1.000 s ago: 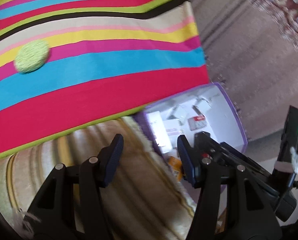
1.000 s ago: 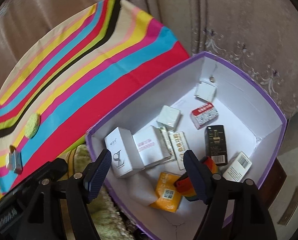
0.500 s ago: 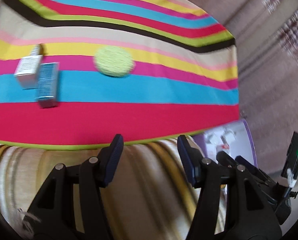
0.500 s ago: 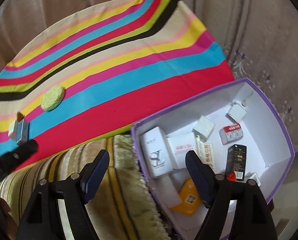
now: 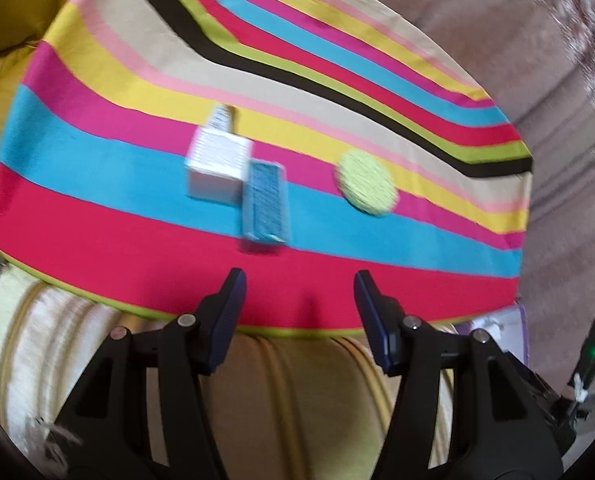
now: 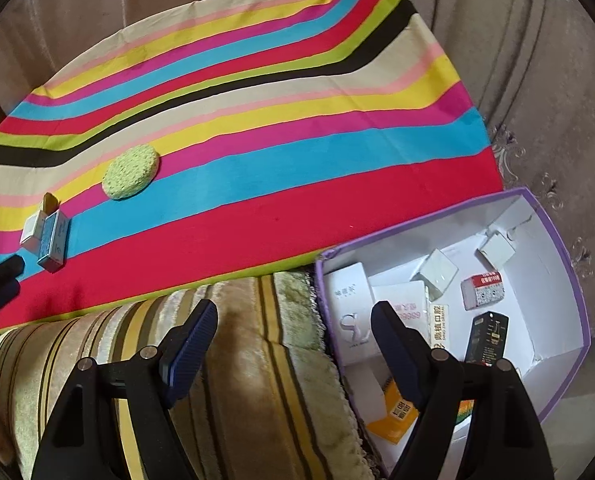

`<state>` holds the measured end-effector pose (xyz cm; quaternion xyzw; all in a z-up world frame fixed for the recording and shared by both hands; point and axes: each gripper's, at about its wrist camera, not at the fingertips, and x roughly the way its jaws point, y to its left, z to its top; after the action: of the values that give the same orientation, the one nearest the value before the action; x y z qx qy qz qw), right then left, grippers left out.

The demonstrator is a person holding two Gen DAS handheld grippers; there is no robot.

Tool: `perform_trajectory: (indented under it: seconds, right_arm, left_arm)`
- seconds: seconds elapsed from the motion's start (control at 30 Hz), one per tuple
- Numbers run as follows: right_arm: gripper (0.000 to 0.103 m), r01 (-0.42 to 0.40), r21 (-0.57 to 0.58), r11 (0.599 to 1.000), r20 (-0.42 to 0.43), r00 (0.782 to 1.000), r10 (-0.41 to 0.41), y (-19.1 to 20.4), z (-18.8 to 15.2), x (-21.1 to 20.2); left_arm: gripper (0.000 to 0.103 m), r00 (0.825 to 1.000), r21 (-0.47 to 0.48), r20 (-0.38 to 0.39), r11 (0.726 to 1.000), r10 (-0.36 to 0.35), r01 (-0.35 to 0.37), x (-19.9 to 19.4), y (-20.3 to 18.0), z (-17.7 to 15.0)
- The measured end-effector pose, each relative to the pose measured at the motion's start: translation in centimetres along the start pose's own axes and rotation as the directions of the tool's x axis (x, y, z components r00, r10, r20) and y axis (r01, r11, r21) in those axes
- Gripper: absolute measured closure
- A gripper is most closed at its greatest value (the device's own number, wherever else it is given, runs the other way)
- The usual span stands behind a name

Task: Organize objects
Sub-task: 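Move both grippers back over the items left on the cloth, then grasp the white printed box with the left gripper while the right grasps the green sponge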

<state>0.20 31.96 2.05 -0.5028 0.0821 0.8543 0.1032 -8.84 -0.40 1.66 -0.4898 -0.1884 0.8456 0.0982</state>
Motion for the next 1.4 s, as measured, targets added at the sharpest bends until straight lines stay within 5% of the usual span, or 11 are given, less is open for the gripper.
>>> perform_trajectory:
  seconds: [0.63,0.73,1.4]
  right_arm:
    - [0.023,-0.022,-0.120,0.992,0.018,1.000,0.024,4.4,1.9,1.6]
    - [0.023,-0.023,-0.152,0.988,0.022,0.999,0.027,5.5,2.5,2.0]
    - [0.020,-0.057,-0.298,0.953,0.097,0.991,0.089,16.0,9.1,7.3]
  left_arm:
    - [0.046,0.990,0.047,0.000,0.989,0.141,-0.141,4.2,2.6,5.3]
    - [0.054,0.988,0.064,-0.029,0.987,0.150,-0.148,5.4,2.9,5.9]
    - [0.054,0.991,0.054,0.023,0.990,0.131,-0.132,4.8,3.7,5.2]
